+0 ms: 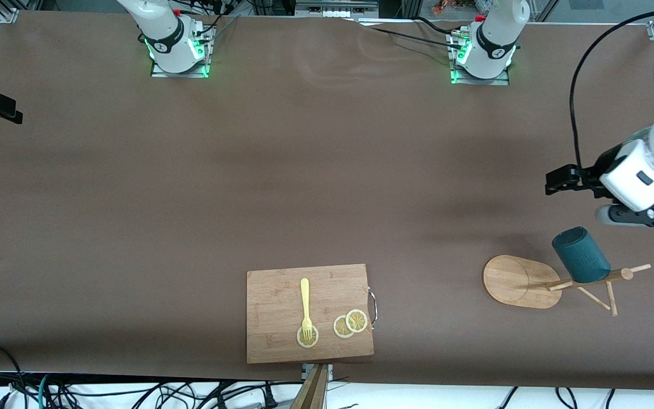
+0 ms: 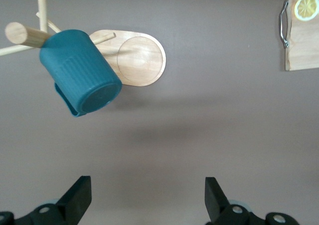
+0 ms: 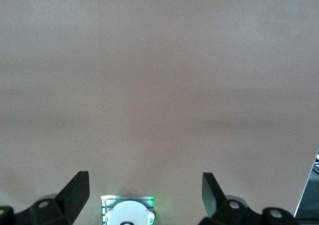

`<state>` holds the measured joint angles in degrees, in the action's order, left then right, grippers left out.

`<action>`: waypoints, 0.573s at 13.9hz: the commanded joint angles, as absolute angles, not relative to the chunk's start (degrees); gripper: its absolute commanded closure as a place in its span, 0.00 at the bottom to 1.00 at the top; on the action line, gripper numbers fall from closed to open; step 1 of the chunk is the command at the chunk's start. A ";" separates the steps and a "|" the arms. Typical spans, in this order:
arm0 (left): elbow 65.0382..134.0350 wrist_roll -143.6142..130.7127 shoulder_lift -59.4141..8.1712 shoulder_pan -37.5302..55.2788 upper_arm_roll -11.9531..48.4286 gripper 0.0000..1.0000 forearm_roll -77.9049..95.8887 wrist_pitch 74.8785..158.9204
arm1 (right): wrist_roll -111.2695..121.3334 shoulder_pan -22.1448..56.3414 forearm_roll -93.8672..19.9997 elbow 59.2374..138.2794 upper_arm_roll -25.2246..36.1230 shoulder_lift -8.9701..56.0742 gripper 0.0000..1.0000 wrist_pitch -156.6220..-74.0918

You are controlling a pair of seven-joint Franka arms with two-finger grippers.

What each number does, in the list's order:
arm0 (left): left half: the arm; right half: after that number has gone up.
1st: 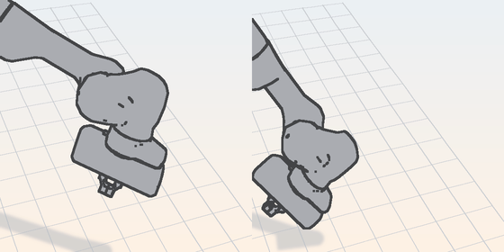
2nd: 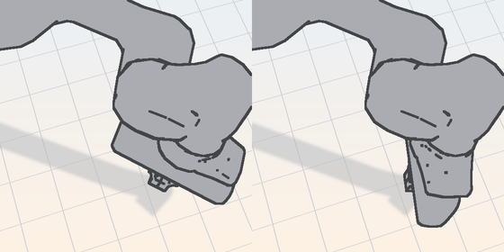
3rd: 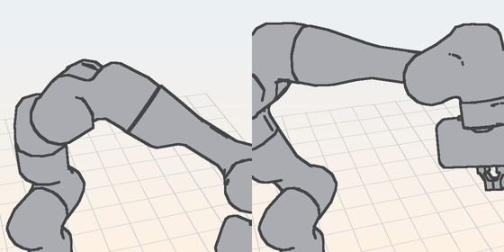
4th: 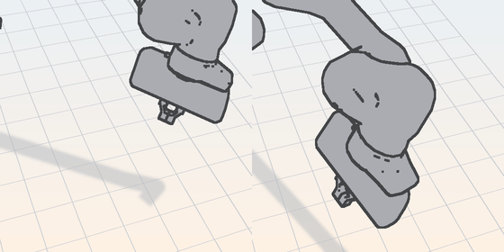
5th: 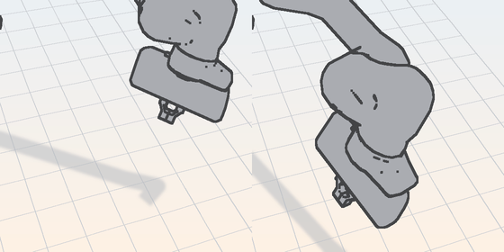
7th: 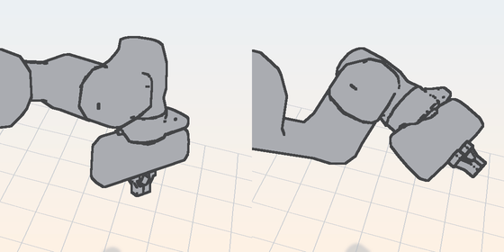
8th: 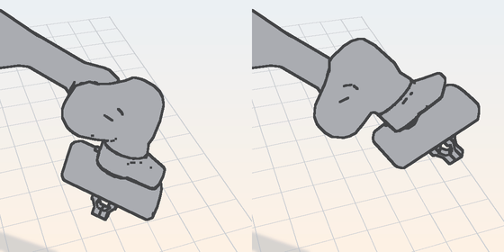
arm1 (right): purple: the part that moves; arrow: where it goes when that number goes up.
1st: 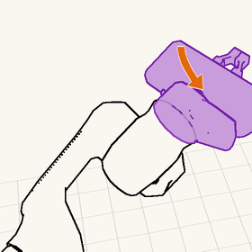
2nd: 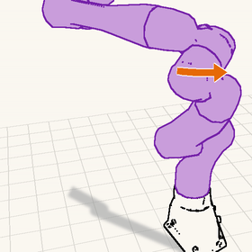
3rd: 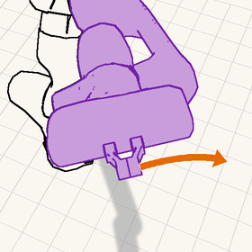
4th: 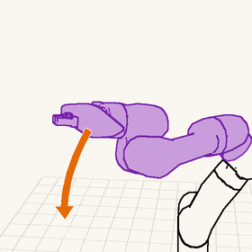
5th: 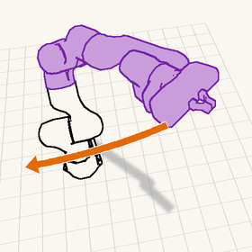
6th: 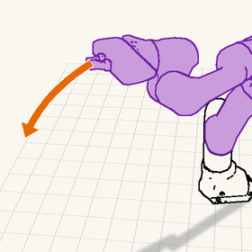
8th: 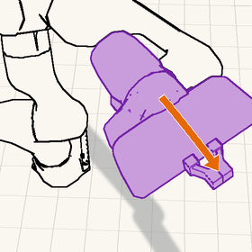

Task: Pass cup and hang on rack

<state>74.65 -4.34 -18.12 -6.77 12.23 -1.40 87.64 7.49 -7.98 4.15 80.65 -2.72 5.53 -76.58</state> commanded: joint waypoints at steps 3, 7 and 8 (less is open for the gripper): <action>94.28 -1.23 -3.09 1.84 2.55 0.00 0.44 99.30 | 7.56 -8.61 3.16 80.68 -2.72 5.27 0.00 -76.90; 96.76 -1.32 -1.06 2.02 2.72 0.00 0.26 99.23 | 7.56 -8.53 3.08 80.68 -2.72 5.27 0.00 -76.90; 97.03 -1.32 -1.05 2.02 2.64 0.00 0.35 99.23 | 7.56 -8.53 3.08 80.68 -2.72 5.27 0.00 -76.90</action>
<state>93.50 -2.91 -3.30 1.09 3.81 -0.38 97.57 7.49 -8.02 4.15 80.65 -2.63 5.54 -76.60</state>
